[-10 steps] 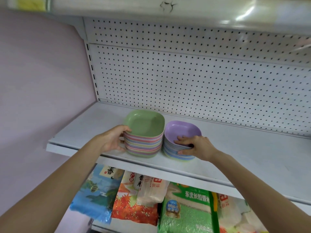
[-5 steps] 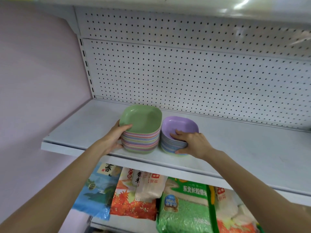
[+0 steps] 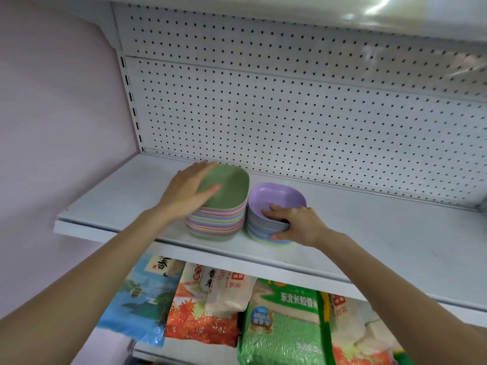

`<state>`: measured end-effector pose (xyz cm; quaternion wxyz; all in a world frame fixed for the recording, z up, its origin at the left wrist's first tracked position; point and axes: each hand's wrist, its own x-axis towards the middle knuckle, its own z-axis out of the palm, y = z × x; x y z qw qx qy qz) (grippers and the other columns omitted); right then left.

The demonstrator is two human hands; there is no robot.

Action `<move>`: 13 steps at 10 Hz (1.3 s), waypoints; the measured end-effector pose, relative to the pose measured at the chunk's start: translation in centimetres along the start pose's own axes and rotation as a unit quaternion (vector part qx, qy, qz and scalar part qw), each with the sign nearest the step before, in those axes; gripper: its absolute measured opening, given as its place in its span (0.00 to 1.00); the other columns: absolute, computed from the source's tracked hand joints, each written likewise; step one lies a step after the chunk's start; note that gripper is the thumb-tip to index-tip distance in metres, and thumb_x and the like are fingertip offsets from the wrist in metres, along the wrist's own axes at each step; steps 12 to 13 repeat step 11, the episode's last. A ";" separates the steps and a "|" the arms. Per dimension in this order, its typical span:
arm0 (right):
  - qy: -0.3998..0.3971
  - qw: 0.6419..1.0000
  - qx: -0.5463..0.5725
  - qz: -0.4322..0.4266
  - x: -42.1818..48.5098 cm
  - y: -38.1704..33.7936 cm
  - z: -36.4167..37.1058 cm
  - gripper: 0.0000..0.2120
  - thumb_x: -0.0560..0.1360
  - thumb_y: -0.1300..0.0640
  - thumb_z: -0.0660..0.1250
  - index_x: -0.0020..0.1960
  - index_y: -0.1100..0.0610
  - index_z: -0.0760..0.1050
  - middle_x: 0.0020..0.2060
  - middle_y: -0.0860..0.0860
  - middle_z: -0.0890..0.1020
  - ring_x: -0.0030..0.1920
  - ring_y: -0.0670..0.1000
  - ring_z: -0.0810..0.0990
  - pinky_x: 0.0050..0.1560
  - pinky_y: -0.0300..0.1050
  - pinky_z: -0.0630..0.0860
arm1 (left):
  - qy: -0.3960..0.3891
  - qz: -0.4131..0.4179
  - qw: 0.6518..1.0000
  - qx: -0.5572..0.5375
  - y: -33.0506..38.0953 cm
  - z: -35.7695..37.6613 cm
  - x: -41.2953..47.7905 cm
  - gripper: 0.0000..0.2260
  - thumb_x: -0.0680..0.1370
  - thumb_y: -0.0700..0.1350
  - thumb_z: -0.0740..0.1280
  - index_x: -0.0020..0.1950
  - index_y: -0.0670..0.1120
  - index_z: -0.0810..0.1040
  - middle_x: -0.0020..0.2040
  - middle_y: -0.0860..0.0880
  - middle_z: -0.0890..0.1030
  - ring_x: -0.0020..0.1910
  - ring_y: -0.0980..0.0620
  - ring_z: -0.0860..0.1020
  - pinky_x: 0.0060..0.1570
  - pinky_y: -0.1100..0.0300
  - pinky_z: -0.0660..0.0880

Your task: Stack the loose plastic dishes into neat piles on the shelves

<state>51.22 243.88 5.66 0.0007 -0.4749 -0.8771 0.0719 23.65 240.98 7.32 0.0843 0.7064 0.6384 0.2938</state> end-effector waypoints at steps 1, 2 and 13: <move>0.001 1.000 0.006 0.009 -0.1 -0.1 -0.1 0.30 0.72 0.42 0.68 0.71 0.39 0.62 0.73 0.40 0.62 0.69 0.48 0.69 0.59 0.39 0.65 | -0.174 0.024 0.970 0.168 1.5 0.0 0.9 0.27 0.78 0.66 0.48 0.75 0.59 0.54 0.77 0.52 0.55 0.77 0.52 0.49 0.74 0.48 0.41; 0.010 1.000 0.018 0.019 0.1 -0.3 -0.3 0.29 0.71 0.40 0.68 0.71 0.39 0.64 0.72 0.39 0.64 0.68 0.48 0.69 0.57 0.37 0.64 | -0.262 -0.020 0.947 0.184 1.7 0.4 1.4 0.29 0.76 0.68 0.41 0.75 0.61 0.52 0.78 0.52 0.49 0.77 0.53 0.45 0.74 0.47 0.41; -0.020 0.999 -0.035 0.036 -2.6 -3.5 -0.4 0.39 0.76 0.42 0.62 0.77 0.53 0.44 0.76 0.55 0.52 0.75 0.56 0.54 0.72 0.52 0.57 | -0.181 0.087 0.942 0.269 3.4 -3.2 -4.1 0.25 0.79 0.61 0.55 0.74 0.52 0.63 0.70 0.50 0.69 0.65 0.48 0.71 0.61 0.53 0.70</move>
